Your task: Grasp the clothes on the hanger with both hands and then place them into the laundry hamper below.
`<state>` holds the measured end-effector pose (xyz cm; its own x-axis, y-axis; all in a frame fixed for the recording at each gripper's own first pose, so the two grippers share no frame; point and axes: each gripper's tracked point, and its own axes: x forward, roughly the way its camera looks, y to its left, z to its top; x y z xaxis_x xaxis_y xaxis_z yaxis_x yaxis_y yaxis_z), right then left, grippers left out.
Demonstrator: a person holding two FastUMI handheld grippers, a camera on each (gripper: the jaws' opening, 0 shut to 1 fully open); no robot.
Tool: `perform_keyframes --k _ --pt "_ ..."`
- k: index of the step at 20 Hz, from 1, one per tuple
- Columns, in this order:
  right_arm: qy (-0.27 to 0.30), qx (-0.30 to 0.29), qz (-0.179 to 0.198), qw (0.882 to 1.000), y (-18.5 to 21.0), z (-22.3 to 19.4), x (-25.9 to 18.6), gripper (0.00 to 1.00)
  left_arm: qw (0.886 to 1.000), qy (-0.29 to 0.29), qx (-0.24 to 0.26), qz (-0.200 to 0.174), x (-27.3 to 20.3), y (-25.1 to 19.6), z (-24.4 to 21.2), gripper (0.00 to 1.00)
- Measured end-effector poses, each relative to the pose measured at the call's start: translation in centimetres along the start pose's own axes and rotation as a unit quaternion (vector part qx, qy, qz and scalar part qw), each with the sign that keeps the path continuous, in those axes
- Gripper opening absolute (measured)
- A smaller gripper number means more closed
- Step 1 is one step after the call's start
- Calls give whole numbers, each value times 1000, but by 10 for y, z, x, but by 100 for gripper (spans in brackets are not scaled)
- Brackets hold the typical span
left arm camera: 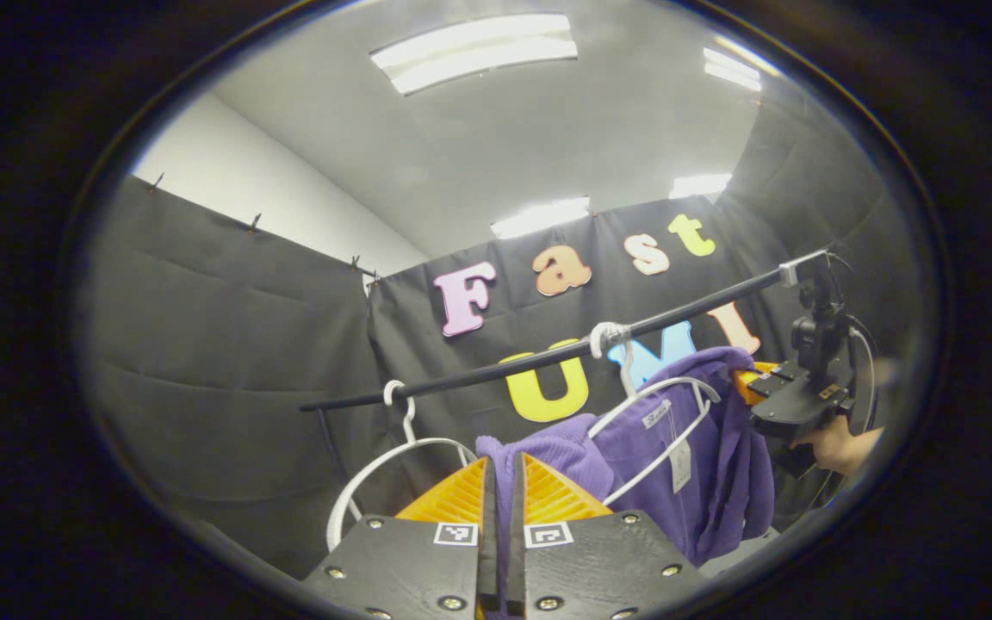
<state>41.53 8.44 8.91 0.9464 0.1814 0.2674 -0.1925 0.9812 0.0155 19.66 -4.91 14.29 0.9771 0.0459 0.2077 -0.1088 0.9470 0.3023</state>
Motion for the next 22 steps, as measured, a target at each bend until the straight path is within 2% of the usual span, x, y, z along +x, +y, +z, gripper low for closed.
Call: perform_keyframes --k 1,3,4,5,6,9,10,11,12,13,15,16,19,22 --pt "5 9 -1 1000 -2 -5 4 2 1000 -9 10 9 0 7 6 8" --pt "13 29 1 999 -1 -9 7 2 999 -31 28 22 0 20 23 9" --pt "17 33 1 999 0 -11 9 0 999 -37 30 24 0 24 28 5" --pt "19 36 2 999 0 -11 10 2 999 -36 29 27 -1 24 27 9" --pt "23 40 3 999 3 -12 11 2 999 -27 23 25 -2 20 20 7" --pt "26 49 5 998 7 -14 20 2 1000 11 -9 -10 -4 -3 -12 5" --pt "25 47 4 999 6 -15 21 2 999 28 -26 -23 -3 -16 -30 10" --pt "26 45 4 999 7 -16 20 2 997 47 -44 -39 -1 -29 -47 10" --pt "28 43 5 999 8 -18 18 2 994 67 -64 -56 1 -44 -65 5" --pt "30 41 7 999 10 -20 15 2 991 85 -76 -65 3 -54 -82 27" --pt "35 39 11 999 10 -25 11 2 989 106 -84 -58 6 -60 -104 73" --pt "35 38 12 999 10 -26 10 2 989 110 -84 -53 9 -65 -111 71" --pt "34 31 13 999 10 -27 8 2 992 108 -63 -22 23 -65 -122 94" --pt "35 40 14 998 9 -26 6 2 992 114 -50 4 31 -59 -134 93"
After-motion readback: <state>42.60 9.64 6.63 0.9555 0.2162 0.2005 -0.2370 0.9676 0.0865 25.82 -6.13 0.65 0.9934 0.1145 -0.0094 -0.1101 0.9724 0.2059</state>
